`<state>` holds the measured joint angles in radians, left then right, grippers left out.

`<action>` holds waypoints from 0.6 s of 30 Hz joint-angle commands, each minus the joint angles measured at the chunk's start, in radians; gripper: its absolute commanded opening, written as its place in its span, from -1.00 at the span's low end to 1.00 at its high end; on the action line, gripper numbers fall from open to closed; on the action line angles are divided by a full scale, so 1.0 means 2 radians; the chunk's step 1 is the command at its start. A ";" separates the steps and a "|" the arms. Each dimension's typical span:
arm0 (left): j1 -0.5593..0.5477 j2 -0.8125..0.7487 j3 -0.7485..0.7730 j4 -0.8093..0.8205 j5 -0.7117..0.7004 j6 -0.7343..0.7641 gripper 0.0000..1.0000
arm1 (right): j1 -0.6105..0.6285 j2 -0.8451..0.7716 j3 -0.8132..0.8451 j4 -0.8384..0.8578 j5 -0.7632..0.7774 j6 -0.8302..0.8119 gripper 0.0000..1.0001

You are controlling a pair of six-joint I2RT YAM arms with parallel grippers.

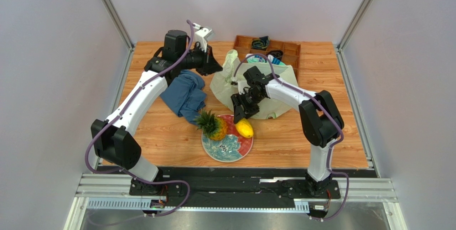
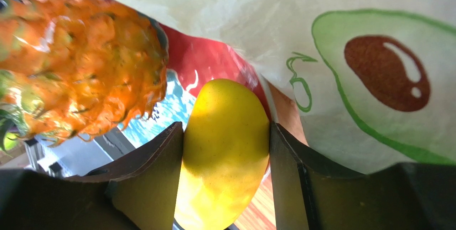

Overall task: Take the fake fruits out of the plastic bag
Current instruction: Place the fake fruit on the plate, then adjust the plastic bag at the center of the board.

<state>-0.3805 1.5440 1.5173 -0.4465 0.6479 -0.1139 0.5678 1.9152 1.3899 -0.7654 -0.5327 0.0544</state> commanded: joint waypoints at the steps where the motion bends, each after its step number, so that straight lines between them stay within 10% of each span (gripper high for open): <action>1: -0.002 -0.014 0.004 0.008 0.007 0.006 -1.00 | 0.004 0.013 0.037 0.021 -0.012 0.031 0.17; 9: -0.002 -0.003 0.008 0.012 0.020 0.004 -1.00 | 0.001 -0.023 0.067 -0.046 -0.037 -0.002 0.93; 18: -0.005 -0.003 0.001 0.005 0.023 0.015 -1.00 | -0.051 -0.128 0.173 -0.184 -0.032 -0.072 0.92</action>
<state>-0.3813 1.5448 1.5169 -0.4450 0.6682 -0.1097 0.5297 1.7935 1.5978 -1.0164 -0.5850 -0.0170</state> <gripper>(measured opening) 0.007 0.961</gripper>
